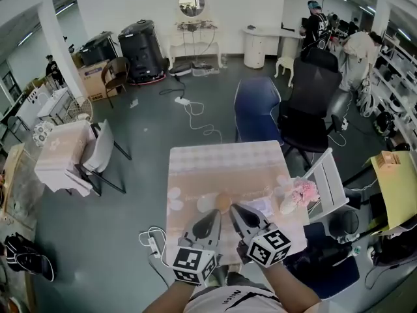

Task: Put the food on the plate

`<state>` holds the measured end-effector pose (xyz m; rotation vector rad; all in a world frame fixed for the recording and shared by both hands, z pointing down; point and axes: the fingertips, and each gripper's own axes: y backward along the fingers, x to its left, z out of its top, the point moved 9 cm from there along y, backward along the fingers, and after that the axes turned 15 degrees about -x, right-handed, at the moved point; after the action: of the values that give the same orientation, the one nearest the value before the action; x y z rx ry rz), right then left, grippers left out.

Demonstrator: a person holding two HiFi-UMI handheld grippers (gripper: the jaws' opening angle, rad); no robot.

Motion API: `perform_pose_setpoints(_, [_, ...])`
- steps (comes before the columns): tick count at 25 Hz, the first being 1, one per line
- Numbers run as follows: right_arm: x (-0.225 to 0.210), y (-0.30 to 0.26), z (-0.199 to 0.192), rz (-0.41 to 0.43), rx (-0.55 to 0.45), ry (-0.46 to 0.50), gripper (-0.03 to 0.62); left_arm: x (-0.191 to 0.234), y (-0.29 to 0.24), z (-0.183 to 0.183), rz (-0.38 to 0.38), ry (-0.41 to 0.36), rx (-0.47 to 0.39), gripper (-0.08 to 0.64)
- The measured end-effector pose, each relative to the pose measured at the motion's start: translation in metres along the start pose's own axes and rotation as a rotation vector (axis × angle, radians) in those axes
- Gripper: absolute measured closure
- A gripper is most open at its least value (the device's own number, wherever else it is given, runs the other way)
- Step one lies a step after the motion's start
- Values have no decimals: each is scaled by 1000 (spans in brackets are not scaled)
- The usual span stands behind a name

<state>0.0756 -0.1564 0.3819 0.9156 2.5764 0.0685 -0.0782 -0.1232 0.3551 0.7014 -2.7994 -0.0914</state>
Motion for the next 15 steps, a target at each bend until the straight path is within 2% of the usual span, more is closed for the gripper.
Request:
perform_pose_setpoints(7, [4,-5,10,24,-6,26,577,-1,1,10,20,-22,-29,555])
perform_pose_setpoints(15, [7,-8,13,37,-1,40,577,0,0,11,38,-28,-24,555])
